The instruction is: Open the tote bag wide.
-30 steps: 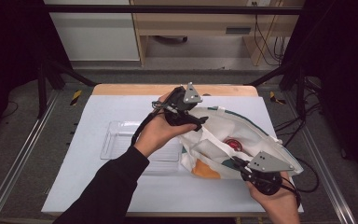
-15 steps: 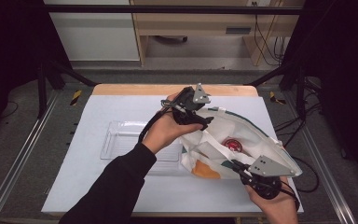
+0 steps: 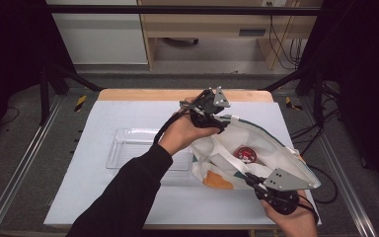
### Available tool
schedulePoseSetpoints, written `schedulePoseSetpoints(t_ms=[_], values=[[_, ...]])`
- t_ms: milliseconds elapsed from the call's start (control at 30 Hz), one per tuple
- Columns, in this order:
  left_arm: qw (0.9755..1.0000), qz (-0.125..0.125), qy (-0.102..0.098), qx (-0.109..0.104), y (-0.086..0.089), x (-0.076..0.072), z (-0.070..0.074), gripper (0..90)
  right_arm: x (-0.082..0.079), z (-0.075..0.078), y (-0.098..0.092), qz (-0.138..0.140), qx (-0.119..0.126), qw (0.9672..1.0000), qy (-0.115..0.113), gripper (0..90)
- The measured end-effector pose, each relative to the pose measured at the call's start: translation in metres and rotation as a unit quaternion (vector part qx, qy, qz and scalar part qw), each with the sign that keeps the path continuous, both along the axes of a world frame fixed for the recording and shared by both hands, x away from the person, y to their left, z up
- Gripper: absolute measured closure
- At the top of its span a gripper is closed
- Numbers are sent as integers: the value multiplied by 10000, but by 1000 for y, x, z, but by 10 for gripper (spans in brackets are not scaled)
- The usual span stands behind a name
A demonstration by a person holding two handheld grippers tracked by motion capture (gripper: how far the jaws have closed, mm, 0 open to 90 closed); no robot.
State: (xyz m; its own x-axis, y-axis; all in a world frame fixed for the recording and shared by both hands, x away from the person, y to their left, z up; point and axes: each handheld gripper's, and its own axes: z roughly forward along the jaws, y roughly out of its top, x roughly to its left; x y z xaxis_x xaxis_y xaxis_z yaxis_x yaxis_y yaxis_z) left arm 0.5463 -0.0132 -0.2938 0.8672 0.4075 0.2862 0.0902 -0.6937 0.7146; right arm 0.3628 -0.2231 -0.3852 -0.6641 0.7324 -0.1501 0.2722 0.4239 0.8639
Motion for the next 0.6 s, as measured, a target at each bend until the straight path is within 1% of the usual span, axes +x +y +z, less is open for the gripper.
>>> schedulePoseSetpoints(t_ms=[200,267,333,367,400,433,467,533,600], values=[[9997,-81,177,153,-6,5,-7,485,-2,0,0,38,-7,10000,40,864],[9996,-90,198,174,-7,6,-8,528,-3,0,0,54,-19,10000,46,865],[9994,-107,223,243,-9,7,-9,593,-5,0,1,77,-20,9999,64,865],[9993,-108,238,281,-10,8,-9,593,-5,0,1,77,-20,9999,64,865],[9992,-102,247,311,-12,9,-9,654,-6,0,1,101,-29,9999,74,865],[9988,-105,255,396,-14,11,-9,681,-6,0,1,112,-29,9999,80,866],[9988,-105,255,396,-14,11,-9,707,-7,0,1,129,-35,9999,88,868],[9985,-101,277,469,-16,14,-9,764,-7,0,1,169,-27,9998,98,873],[9982,-97,304,507,-16,15,-9,820,-9,1,1,248,46,9996,114,885]])
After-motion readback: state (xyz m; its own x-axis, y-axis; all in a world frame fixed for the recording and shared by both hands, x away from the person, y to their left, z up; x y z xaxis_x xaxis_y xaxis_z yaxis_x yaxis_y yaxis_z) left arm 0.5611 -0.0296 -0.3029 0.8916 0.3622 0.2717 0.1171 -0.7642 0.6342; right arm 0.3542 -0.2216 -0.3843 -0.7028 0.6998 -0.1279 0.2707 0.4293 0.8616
